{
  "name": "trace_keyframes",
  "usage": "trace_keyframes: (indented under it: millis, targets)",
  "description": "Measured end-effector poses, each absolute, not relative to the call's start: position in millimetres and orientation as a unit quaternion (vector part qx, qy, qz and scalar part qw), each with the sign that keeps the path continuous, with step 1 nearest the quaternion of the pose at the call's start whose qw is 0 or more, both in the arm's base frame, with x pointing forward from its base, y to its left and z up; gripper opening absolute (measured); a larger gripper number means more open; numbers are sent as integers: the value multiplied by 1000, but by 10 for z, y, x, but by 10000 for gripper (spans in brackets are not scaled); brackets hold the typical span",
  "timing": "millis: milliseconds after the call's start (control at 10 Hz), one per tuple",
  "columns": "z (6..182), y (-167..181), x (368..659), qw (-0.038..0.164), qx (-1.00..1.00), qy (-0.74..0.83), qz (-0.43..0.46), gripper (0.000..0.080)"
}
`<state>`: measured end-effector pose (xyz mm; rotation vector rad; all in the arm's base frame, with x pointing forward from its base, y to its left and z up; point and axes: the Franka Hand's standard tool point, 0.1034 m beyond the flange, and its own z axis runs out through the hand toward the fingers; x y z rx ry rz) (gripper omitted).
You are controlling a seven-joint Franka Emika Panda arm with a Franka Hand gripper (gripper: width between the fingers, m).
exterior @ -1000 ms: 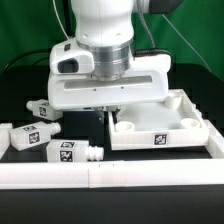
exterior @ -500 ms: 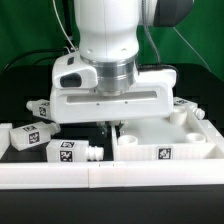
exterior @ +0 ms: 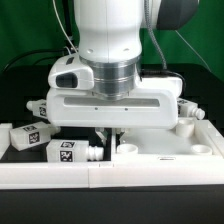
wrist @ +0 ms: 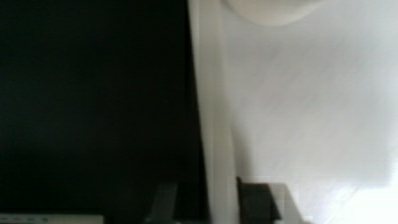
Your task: Assemble one leg
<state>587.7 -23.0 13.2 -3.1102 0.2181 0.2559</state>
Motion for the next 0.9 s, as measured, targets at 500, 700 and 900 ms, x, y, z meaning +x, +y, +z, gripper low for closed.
trace_keyframes:
  millis: [500,700,900]
  targets:
    - [121,-243,5855,8,-994,62,87,58]
    - [102,-235,5881,11,-993,66,94,58]
    - [110,-217,5912,9,-994,58,96,58]
